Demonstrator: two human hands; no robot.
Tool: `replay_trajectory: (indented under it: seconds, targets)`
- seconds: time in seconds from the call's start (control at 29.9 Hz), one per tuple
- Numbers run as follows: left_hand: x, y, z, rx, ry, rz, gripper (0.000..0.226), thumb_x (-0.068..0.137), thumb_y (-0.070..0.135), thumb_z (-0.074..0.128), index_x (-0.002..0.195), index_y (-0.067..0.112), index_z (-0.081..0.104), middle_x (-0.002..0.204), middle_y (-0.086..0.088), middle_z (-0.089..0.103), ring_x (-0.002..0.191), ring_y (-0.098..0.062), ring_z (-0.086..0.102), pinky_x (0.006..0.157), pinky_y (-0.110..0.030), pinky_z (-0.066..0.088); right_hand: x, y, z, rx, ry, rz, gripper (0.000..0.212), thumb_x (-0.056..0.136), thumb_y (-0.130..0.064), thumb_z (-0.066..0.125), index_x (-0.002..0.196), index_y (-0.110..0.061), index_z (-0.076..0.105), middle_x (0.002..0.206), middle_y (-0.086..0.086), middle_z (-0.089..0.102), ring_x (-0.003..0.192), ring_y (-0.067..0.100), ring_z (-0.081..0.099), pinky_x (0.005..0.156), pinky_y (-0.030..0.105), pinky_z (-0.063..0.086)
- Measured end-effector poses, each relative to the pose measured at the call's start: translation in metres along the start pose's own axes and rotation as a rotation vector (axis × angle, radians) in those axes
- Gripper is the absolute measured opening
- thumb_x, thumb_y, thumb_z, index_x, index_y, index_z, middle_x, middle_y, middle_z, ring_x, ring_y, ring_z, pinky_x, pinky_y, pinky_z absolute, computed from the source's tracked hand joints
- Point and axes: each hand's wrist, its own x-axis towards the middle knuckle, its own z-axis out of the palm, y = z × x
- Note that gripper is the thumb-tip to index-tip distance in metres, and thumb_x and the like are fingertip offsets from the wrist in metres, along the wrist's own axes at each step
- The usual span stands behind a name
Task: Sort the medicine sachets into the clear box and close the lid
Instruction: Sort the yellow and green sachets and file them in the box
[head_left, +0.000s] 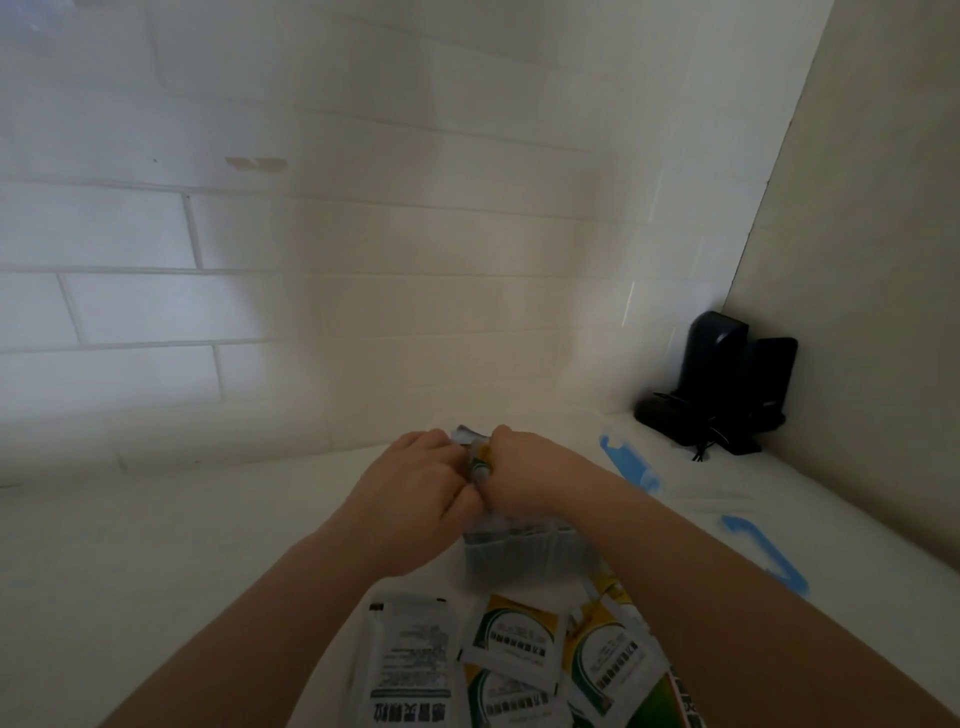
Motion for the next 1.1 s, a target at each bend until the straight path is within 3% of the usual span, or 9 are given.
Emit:
replay_trajectory:
  seconds: [0.1, 0.23, 0.37, 0.5, 0.67, 0.77, 0.83, 0.97, 1.1]
  targets:
    - [-0.001, 0.0, -0.001, 0.005, 0.004, 0.0, 0.061, 0.074, 0.039, 0.01, 0.074, 0.015, 0.067, 0.081, 0.0, 0.066, 0.084, -0.013, 0.048, 0.084, -0.024, 0.032, 0.0, 0.007, 0.002, 0.193, -0.066, -0.008, 0.032, 0.084, -0.027, 0.052, 0.107, -0.007, 0.043, 0.091, 0.014, 0.053, 0.083, 0.028, 0.054, 0.064, 0.031, 0.04]
    - [0.003, 0.001, 0.0, 0.029, -0.02, -0.031, 0.057, 0.074, 0.039, 0.007, 0.065, 0.014, 0.058, 0.076, -0.002, 0.066, 0.084, -0.014, 0.054, 0.1, -0.029, 0.031, -0.007, 0.021, -0.003, 0.333, 0.116, 0.086, 0.059, 0.082, -0.051, 0.051, 0.128, -0.016, 0.039, 0.118, 0.01, 0.056, 0.086, 0.017, 0.054, 0.066, 0.025, 0.041]
    - [0.004, 0.004, 0.001, 0.02, -0.02, -0.052, 0.041, 0.077, 0.035, 0.015, 0.058, 0.016, 0.045, 0.068, -0.002, 0.056, 0.077, -0.017, 0.048, 0.097, -0.03, 0.031, -0.014, 0.014, -0.003, 0.251, 0.167, -0.111, 0.03, 0.082, -0.027, 0.056, 0.108, -0.011, 0.057, 0.092, 0.017, 0.067, 0.074, 0.023, 0.06, 0.067, 0.031, 0.047]
    - [0.0, 0.006, 0.003, 0.064, 0.076, -0.082, 0.057, 0.075, 0.036, 0.011, 0.066, 0.011, 0.062, 0.08, -0.002, 0.058, 0.083, -0.018, 0.046, 0.086, -0.03, 0.033, -0.014, 0.005, -0.005, 0.169, 0.096, -0.097, 0.028, 0.079, -0.016, 0.06, 0.106, -0.01, 0.064, 0.07, 0.003, 0.06, 0.062, 0.011, 0.05, 0.054, 0.012, 0.038]
    - [0.002, 0.005, 0.003, 0.064, -0.072, -0.127, 0.043, 0.086, 0.031, 0.018, 0.063, 0.018, 0.052, 0.077, 0.0, 0.061, 0.087, -0.014, 0.047, 0.106, -0.036, 0.028, -0.004, -0.009, -0.008, -0.109, -0.002, -0.038, 0.036, 0.084, -0.015, 0.055, 0.12, -0.008, 0.051, 0.112, 0.023, 0.059, 0.1, 0.034, 0.056, 0.089, 0.038, 0.045]
    - [0.005, 0.009, -0.007, 0.13, -0.217, -0.127, 0.04, 0.09, 0.029, 0.02, 0.075, 0.023, 0.057, 0.103, 0.0, 0.066, 0.115, -0.014, 0.045, 0.116, -0.042, 0.004, -0.007, -0.01, -0.008, -0.139, 0.033, -0.029, 0.035, 0.087, -0.014, 0.05, 0.122, -0.008, 0.049, 0.115, 0.023, 0.058, 0.102, 0.034, 0.056, 0.091, 0.038, 0.045]
    - [0.003, 0.014, -0.013, 0.151, -0.21, -0.115, 0.041, 0.092, 0.03, 0.021, 0.095, 0.024, 0.061, 0.119, 0.002, 0.062, 0.123, -0.014, 0.042, 0.116, -0.043, 0.004, -0.019, -0.004, -0.006, 0.025, 0.229, -0.034, 0.029, 0.088, -0.014, 0.048, 0.116, -0.01, 0.056, 0.111, 0.018, 0.063, 0.097, 0.027, 0.059, 0.086, 0.028, 0.045]
    - [-0.014, 0.039, -0.022, 0.079, 0.121, -0.067, 0.042, 0.088, 0.035, 0.025, 0.091, 0.02, 0.063, 0.097, 0.003, 0.067, 0.093, -0.015, 0.057, 0.095, -0.03, 0.037, -0.071, 0.017, 0.0, 0.337, 0.6, -0.142, 0.022, 0.086, -0.013, 0.052, 0.097, -0.027, 0.064, 0.083, -0.002, 0.067, 0.07, 0.004, 0.056, 0.063, 0.007, 0.042]
    - [-0.028, 0.081, -0.007, -0.277, 0.087, -0.05, 0.033, 0.087, 0.039, 0.032, 0.087, 0.022, 0.061, 0.085, 0.006, 0.063, 0.077, -0.009, 0.054, 0.07, -0.027, 0.05, -0.13, 0.04, 0.026, 0.346, 0.567, -0.113, 0.028, 0.083, -0.018, 0.054, 0.081, -0.045, 0.056, 0.075, -0.021, 0.06, 0.077, -0.007, 0.055, 0.065, 0.002, 0.041]
